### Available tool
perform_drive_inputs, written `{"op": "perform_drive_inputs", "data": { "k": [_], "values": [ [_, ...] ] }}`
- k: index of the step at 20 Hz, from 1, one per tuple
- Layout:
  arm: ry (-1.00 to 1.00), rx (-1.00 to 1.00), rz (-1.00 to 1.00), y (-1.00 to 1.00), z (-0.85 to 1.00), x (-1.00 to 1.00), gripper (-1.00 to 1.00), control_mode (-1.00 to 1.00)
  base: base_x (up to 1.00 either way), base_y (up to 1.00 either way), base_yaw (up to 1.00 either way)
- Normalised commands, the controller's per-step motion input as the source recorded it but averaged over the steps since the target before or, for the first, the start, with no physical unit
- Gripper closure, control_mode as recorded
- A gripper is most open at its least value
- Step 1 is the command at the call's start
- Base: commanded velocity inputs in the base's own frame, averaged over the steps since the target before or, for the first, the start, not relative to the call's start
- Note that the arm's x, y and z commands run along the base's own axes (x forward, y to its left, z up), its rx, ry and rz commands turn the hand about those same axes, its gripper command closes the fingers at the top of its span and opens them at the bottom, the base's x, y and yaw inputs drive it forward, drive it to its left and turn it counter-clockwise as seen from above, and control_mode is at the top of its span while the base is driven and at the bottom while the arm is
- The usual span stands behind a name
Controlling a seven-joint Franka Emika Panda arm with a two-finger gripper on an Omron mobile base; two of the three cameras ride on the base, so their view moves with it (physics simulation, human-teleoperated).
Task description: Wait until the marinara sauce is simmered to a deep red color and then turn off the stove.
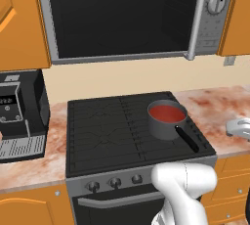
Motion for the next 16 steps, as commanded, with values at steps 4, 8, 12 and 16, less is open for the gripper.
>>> {"op": "perform_drive_inputs", "data": {
  "k": [4,8,12,16],
  "values": [
    [0.0,-0.01,0.0,0.28,0.0,0.0,-1.0,-1.0,0.0,0.0,0.0],
    [-0.04,-0.07,0.0,0.67,0.0,0.1,-1.0,-1.0,0.0,0.0,0.0],
    [-0.06,-0.04,0.0,0.61,0.0,0.13,-1.0,-1.0,0.0,0.0,0.0],
    [-0.06,-0.02,0.0,0.27,0.0,0.0,-1.0,-1.0,0.0,0.0,0.0]
  ]
}}
